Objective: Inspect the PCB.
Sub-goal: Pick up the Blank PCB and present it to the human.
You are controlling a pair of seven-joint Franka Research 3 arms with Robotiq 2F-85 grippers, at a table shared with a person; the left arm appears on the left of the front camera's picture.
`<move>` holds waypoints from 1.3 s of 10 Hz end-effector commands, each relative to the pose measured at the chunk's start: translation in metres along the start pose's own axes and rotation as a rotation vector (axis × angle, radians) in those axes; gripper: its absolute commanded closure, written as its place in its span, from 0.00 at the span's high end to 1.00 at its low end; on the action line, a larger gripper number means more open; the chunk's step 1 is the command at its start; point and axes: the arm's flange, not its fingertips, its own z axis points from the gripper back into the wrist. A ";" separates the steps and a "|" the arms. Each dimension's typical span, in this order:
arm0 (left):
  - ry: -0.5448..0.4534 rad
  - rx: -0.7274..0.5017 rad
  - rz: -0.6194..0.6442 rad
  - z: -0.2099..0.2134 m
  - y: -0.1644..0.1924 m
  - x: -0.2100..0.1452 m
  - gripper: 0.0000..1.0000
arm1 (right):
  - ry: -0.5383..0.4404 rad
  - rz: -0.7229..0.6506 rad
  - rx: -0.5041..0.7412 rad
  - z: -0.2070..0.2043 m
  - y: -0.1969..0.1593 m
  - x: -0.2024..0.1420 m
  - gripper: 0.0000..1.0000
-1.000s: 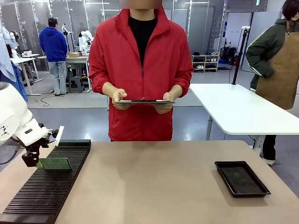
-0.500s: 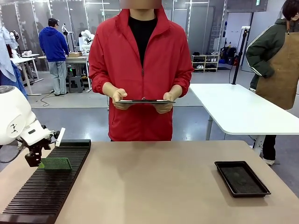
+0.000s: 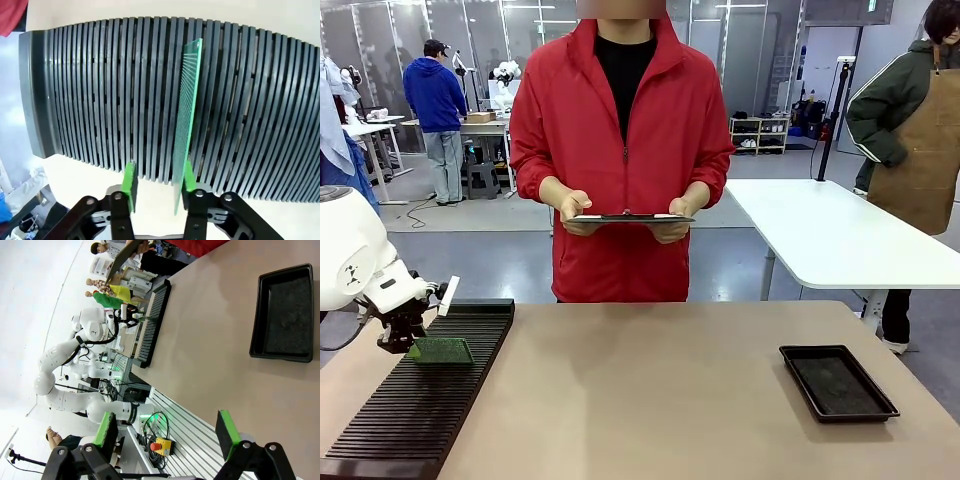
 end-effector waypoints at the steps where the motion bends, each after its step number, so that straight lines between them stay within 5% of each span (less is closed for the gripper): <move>1: -0.036 -0.040 -0.037 0.000 0.003 -0.006 0.04 | -0.008 0.020 0.015 0.001 0.001 0.001 1.00; 6: 0.010 -0.128 0.004 0.001 0.005 -0.016 0.00 | -0.008 0.020 0.015 0.001 0.001 0.001 1.00; 9: -0.045 -0.173 0.060 0.011 0.006 -0.014 0.00 | -0.008 0.020 0.015 0.001 0.001 0.001 1.00; 13: -0.376 -0.322 0.303 0.094 -0.017 -0.035 0.00 | -0.008 0.020 0.015 0.001 0.001 0.001 1.00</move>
